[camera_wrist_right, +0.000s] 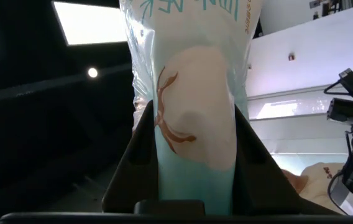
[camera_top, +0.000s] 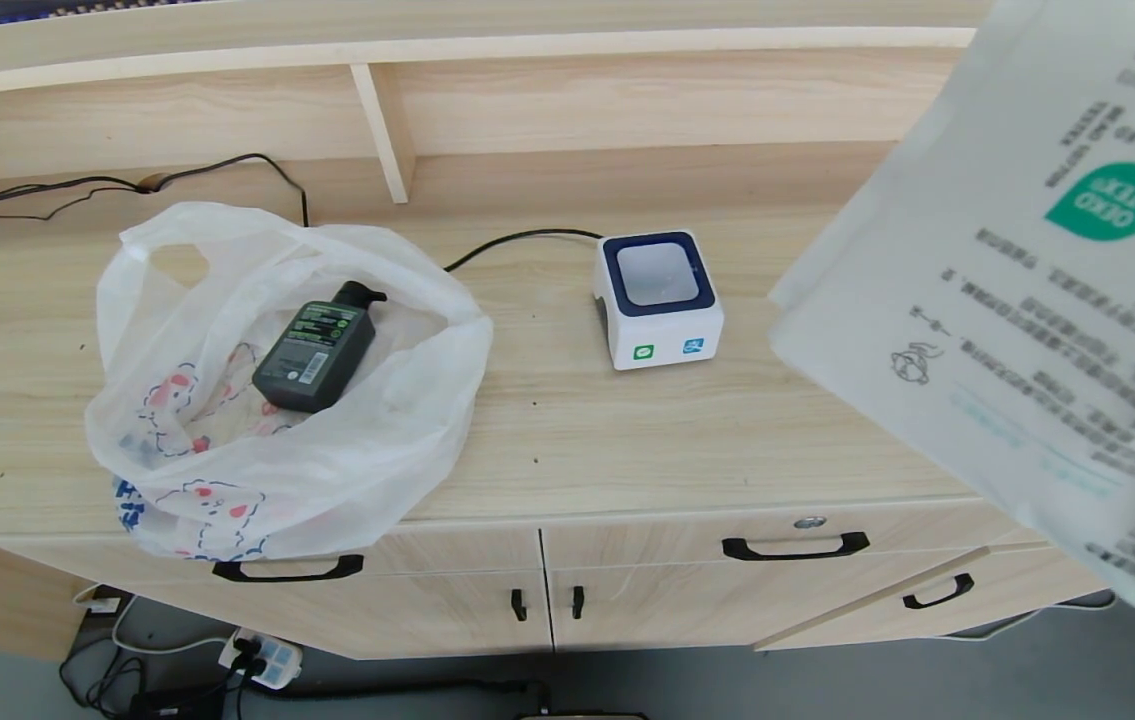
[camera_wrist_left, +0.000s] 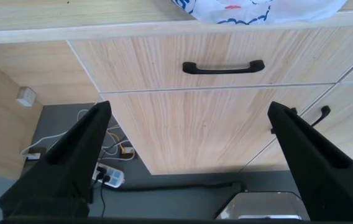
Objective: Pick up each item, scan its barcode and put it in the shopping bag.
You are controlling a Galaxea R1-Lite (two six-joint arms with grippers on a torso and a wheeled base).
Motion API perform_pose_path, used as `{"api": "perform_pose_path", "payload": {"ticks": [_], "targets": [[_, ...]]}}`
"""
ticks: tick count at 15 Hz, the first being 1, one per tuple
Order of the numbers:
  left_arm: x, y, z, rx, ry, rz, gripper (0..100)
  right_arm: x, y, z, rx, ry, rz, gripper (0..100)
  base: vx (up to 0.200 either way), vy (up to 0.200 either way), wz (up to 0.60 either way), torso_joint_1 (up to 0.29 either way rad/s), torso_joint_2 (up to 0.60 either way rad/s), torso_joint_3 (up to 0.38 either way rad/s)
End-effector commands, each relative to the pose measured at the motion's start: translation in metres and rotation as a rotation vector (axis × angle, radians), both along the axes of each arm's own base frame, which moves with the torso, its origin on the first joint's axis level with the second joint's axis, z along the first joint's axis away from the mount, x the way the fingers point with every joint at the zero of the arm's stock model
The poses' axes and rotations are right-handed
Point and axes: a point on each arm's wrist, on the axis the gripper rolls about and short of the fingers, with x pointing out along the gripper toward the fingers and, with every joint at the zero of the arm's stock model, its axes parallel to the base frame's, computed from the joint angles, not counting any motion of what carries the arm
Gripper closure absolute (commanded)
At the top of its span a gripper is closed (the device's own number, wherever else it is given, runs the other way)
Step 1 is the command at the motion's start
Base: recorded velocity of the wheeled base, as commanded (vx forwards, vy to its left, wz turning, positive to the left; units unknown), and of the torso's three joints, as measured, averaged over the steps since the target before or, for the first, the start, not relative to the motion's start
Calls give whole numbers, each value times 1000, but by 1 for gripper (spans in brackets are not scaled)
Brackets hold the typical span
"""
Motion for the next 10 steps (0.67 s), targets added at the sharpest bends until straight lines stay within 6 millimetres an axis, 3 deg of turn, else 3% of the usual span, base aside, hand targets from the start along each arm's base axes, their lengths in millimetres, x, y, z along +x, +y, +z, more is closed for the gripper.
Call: {"api": "perform_pose_path", "payload": {"ticks": [1, 6, 8, 10], "targets": [[0, 0, 0, 0, 1, -2, 0, 3, 4, -1, -14, 9, 8, 100, 0, 0, 0, 0, 0, 0], [0, 0, 0, -2, 1, 0, 0, 10, 10, -13, -130, -140, -118, 100, 0, 0, 0, 0, 0, 0], [0, 0, 0, -2, 1, -2, 0, 23, 18, -18, -213, -227, -217, 100, 0, 0, 0, 0, 0, 0], [0, 0, 0, 0, 2, -2, 0, 43, 19, -23, -341, -422, -427, 100, 0, 0, 0, 0, 0, 0]]}}
